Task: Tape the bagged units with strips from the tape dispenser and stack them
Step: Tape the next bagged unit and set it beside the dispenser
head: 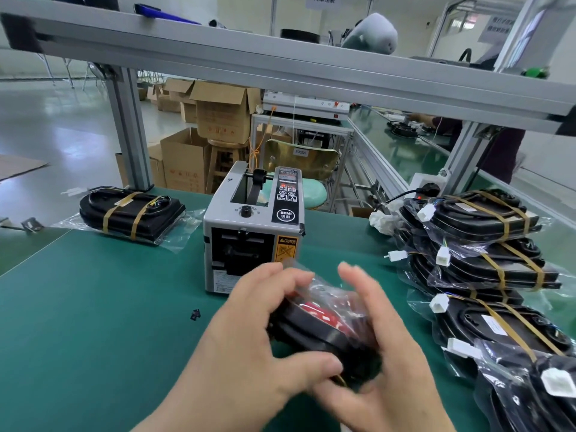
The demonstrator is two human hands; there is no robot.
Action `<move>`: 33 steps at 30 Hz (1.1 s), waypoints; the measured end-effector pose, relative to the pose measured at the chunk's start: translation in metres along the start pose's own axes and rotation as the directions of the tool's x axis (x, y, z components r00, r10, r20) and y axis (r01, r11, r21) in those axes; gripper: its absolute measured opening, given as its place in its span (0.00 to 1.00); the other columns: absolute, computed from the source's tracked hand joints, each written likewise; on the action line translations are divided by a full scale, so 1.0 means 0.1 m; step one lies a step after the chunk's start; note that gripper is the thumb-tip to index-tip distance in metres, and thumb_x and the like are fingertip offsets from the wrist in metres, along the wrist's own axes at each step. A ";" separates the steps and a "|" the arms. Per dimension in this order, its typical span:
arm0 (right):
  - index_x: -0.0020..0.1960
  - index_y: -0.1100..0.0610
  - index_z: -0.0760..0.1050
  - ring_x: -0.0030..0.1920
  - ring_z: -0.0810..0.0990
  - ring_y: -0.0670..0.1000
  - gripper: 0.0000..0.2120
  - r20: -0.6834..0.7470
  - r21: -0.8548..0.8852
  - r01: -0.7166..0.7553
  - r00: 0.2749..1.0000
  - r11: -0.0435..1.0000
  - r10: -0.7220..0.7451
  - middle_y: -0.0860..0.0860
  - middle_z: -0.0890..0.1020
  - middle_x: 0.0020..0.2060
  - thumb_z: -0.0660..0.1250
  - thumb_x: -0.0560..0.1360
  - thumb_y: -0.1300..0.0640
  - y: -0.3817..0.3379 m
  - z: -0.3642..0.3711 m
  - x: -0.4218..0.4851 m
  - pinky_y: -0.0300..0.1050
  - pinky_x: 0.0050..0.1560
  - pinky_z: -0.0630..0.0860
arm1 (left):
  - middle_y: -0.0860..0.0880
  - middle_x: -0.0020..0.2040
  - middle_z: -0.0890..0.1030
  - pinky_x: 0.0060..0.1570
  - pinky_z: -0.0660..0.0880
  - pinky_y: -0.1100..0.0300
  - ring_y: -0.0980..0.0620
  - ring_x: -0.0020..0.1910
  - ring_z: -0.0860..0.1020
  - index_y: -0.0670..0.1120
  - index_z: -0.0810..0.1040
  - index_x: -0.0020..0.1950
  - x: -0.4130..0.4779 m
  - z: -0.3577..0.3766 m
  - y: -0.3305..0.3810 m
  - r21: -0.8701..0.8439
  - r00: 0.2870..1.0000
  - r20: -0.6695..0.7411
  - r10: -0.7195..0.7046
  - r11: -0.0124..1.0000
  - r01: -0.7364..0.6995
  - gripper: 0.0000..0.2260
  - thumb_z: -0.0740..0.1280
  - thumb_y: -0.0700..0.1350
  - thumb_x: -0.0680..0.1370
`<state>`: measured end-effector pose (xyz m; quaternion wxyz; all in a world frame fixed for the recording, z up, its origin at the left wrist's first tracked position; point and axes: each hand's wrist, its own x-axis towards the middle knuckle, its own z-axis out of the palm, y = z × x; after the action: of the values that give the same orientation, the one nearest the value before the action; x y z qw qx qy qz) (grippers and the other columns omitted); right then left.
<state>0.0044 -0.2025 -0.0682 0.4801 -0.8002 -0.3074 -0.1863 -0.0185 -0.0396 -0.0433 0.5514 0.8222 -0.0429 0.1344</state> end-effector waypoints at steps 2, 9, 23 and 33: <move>0.76 0.42 0.54 0.70 0.68 0.42 0.57 0.038 -0.089 -0.068 0.997 0.994 0.072 0.39 0.68 0.69 0.78 0.52 0.40 0.00 -0.07 -0.02 0.45 0.65 0.71 | 0.63 0.57 0.78 0.53 0.75 0.64 0.62 0.53 0.79 0.71 0.73 0.56 -0.06 -0.10 -0.08 -0.054 0.998 -0.053 0.017 0.998 -0.020 0.32 0.74 0.61 0.52; 0.58 0.49 0.79 0.49 0.78 0.46 0.31 -0.052 -0.563 0.017 0.997 0.826 -0.056 0.42 0.82 0.51 0.73 0.54 0.46 0.05 -0.15 0.06 0.43 0.51 0.71 | 0.50 0.55 0.83 0.59 0.75 0.48 0.48 0.54 0.82 0.60 0.80 0.55 -0.02 -0.12 -0.40 -0.557 0.971 0.113 -0.209 0.796 0.236 0.25 0.78 0.55 0.58; 0.48 0.47 0.79 0.30 0.78 0.50 0.32 0.181 -0.783 0.070 0.976 0.618 0.119 0.41 0.81 0.36 0.79 0.47 0.37 -0.11 -0.16 0.19 0.44 0.30 0.77 | 0.64 0.41 0.81 0.46 0.66 0.80 0.68 0.48 0.76 0.66 0.78 0.41 0.34 -0.19 -0.34 0.286 0.988 -0.065 0.138 0.951 -0.114 0.18 0.70 0.40 0.74; 0.67 0.42 0.68 0.32 0.75 0.49 0.48 0.370 -0.776 0.253 0.924 0.577 0.092 0.43 0.77 0.36 0.76 0.49 0.34 -0.15 -0.20 0.23 0.41 0.29 0.75 | 0.56 0.30 0.81 0.35 0.72 0.67 0.57 0.32 0.75 0.43 0.82 0.35 0.57 -0.08 -0.30 -0.008 0.943 0.030 -0.332 0.943 0.332 0.05 0.69 0.42 0.70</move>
<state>0.0108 -0.2080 -0.0353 -0.0160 -0.9348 -0.3095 -0.1735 0.0418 -0.0162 -0.0519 0.5709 0.8159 0.0876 0.0275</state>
